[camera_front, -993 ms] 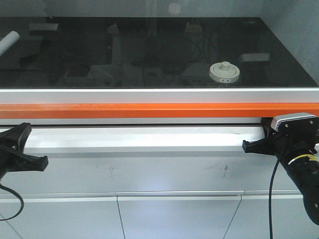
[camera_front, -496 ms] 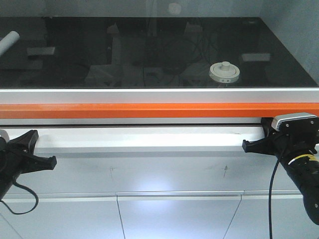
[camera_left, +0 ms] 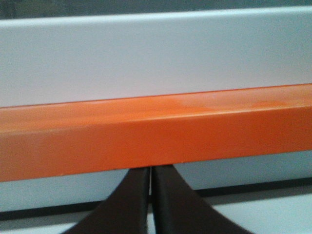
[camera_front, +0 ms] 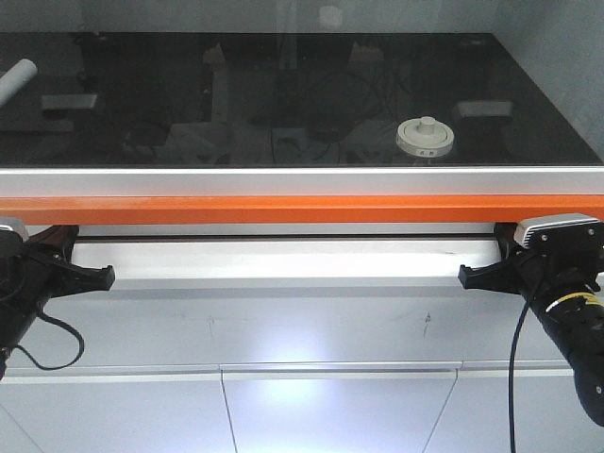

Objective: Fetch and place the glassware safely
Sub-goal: 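Move both grippers under the orange sash handle, then push the orange sash handle upward with both grippers to open the hood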

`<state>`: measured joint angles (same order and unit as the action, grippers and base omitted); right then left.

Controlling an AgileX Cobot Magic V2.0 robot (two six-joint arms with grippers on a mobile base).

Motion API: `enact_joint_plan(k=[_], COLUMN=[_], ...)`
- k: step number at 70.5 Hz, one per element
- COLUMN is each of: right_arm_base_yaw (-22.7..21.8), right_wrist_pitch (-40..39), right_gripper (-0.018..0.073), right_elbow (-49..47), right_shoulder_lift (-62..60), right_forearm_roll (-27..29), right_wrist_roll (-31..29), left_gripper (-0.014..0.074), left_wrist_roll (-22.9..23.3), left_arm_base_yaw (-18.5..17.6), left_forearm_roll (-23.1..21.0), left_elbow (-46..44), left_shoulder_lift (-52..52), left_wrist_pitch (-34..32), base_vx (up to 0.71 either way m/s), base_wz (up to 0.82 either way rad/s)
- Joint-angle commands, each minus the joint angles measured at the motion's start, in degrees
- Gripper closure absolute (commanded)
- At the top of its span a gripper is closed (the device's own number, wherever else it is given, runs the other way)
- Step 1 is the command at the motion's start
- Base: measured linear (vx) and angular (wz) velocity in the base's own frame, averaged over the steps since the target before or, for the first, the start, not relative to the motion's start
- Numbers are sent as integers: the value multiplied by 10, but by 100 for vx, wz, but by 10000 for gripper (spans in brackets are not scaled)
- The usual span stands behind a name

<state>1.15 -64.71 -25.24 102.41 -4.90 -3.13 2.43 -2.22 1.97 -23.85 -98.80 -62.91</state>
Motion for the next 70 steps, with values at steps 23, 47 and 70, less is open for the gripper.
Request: enact_joint_plan(k=[23,47,70], right_arm_base_yaw=[-3,-3,-3], right_wrist_pitch=[-97,-97,-83], right_gripper=[560,560,560], right_elbow=[-18,-19,-19], right_shoulder_lift=[-24,-59,-89], right_forearm_roll=[-3,-1,-1], right_wrist_roll=[-2,-2,-2], left_gripper=[603,603,603], left_wrist_roll=[1,1,1], left_arm_base_yaw=[-4,-4,-4], left_forearm_roll=[-6,-6,-6], left_elbow=[-20,-20,-22], left_shoulder_lift=[21,44,86], left_wrist_pitch=[-67,-70,-63], base_vx=[0,0,0], base_wz=[0,0,0])
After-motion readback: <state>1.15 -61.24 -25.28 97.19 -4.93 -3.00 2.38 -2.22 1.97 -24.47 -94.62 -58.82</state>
